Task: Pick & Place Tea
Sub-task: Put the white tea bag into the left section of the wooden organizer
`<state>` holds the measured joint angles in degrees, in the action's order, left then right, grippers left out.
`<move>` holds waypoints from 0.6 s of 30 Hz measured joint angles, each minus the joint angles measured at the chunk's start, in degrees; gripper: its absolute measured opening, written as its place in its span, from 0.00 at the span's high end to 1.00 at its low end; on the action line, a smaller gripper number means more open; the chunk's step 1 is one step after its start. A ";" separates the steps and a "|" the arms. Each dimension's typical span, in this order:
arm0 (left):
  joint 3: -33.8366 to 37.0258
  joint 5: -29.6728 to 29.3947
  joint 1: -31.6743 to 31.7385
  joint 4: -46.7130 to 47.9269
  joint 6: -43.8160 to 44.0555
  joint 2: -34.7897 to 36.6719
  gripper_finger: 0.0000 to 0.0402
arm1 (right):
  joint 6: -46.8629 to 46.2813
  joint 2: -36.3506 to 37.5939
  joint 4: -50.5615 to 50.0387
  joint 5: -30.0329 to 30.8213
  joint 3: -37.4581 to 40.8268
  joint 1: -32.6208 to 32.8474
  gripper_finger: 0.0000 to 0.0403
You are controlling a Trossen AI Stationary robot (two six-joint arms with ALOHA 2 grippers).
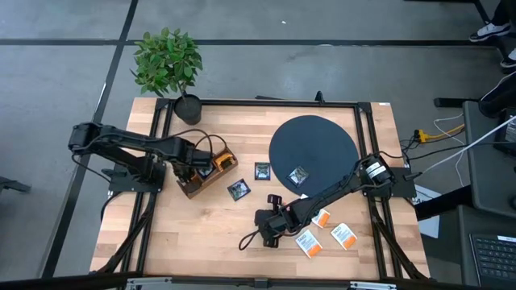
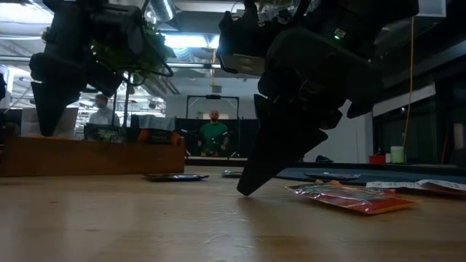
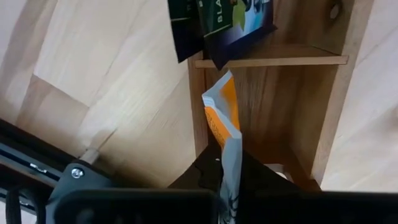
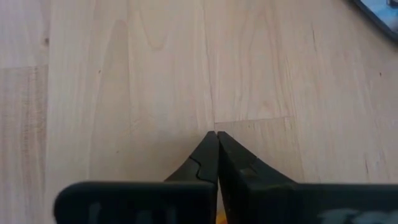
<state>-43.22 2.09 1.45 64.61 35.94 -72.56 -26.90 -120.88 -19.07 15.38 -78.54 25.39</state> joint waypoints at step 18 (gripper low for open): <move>0.00 -0.66 0.00 -0.06 -0.74 -0.59 0.88 | -0.06 0.00 0.04 0.00 0.00 0.00 0.98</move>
<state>-43.22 1.43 1.45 64.55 35.20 -73.14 -26.96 -120.88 -19.03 15.38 -78.54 25.39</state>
